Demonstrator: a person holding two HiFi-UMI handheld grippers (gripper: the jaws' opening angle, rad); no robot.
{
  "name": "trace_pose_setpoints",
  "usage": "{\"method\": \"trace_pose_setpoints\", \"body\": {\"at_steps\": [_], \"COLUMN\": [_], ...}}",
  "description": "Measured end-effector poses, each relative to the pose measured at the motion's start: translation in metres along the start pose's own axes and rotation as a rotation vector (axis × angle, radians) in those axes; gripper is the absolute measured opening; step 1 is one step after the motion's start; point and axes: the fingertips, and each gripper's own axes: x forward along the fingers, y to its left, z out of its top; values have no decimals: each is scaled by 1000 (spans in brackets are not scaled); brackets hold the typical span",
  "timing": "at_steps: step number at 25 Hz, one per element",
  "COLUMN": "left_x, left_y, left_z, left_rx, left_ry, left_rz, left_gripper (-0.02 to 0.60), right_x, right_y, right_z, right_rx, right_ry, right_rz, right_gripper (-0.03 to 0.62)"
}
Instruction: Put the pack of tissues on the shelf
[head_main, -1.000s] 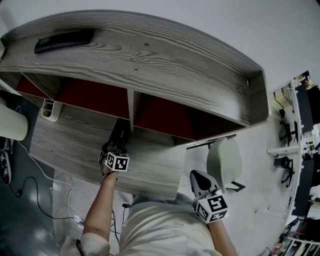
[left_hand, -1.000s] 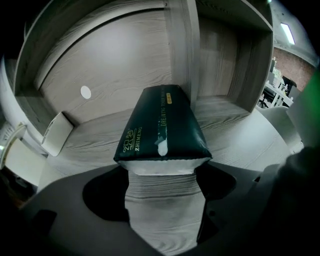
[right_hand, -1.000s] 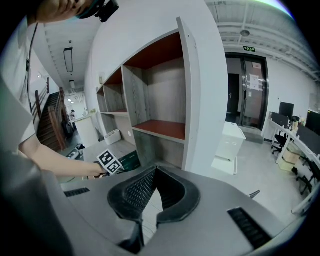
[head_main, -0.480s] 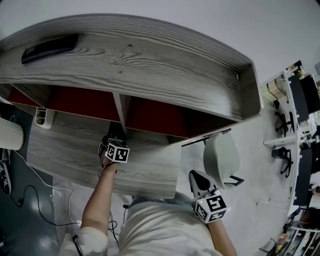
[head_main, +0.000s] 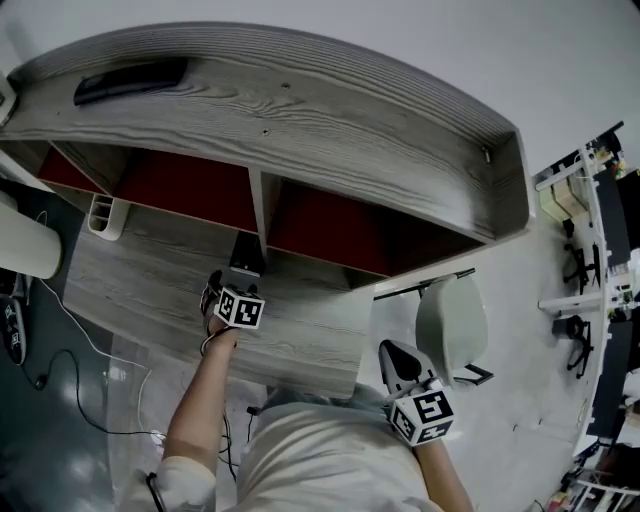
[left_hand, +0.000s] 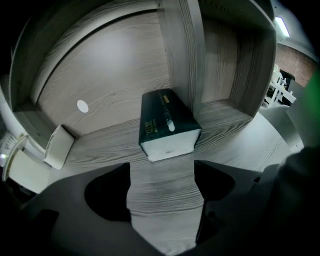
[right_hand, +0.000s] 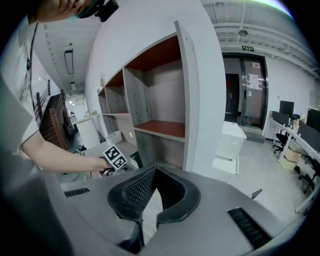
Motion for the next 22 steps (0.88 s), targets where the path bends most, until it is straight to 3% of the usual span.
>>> {"method": "trace_pose_setpoints", "body": {"at_steps": [2, 5, 6, 13, 18, 22], "left_x": [-20, -64, -78, -179, -253, -312], "left_y": [5, 14, 14, -13, -31, -33], "left_z": [-6, -4, -4, -7, 3, 19], "left_rx": [-50, -138, -166, -284, -370, -400], "left_ry": [-6, -53, -68, -172, -273, -373], "left_rz": [16, 63, 60, 8, 34, 97], "left_gripper": [369, 62, 24, 15, 15, 15], "right_x": [4, 9, 10, 20, 22, 27], "right_y": [2, 5, 7, 25, 44, 64], "right_z": [2, 8, 11, 38, 57, 69], "right_rx": [-12, -31, -37, -89, -126, -161], "right_ry": [-9, -30, -38, -105, -133, -145], "right_rz": [36, 94, 115, 285, 403, 507], "right_gripper": [28, 28, 28, 28, 27, 28]}}
